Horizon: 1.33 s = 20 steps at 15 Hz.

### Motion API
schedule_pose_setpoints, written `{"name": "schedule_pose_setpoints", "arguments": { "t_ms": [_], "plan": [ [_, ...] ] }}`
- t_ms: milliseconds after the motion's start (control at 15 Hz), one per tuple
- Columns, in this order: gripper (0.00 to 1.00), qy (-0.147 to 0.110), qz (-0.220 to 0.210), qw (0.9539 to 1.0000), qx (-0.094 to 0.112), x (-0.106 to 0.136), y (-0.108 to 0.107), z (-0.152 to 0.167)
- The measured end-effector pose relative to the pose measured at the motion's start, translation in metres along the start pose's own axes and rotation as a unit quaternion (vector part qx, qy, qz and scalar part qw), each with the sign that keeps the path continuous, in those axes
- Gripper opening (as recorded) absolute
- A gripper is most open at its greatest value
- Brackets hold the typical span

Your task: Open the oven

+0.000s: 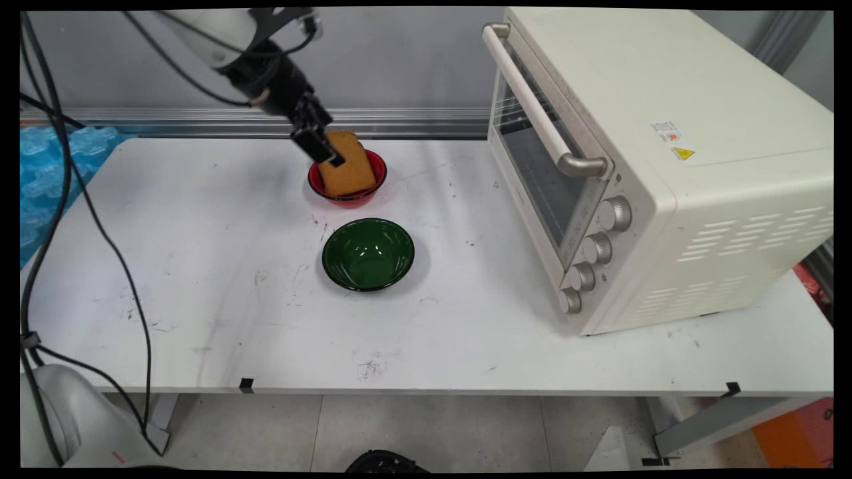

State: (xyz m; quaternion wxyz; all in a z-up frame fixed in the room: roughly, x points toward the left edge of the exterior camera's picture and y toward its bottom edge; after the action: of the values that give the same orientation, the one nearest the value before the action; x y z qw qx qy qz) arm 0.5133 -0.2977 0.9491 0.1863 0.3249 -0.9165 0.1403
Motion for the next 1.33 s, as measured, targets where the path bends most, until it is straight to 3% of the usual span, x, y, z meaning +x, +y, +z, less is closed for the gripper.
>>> {"name": "schedule_pose_setpoints", "arguments": {
  "t_ms": [733,800,1333],
  "plan": [
    [1.0,0.053,0.015,0.9985,-0.004,0.1,-0.018,-0.023],
    [0.0,0.06,0.016,0.9981,-0.006,0.109,-0.02,-0.024],
    [0.0,0.089,0.022,0.9956,-0.018,0.163,-0.027,-0.027]
  ]
}}
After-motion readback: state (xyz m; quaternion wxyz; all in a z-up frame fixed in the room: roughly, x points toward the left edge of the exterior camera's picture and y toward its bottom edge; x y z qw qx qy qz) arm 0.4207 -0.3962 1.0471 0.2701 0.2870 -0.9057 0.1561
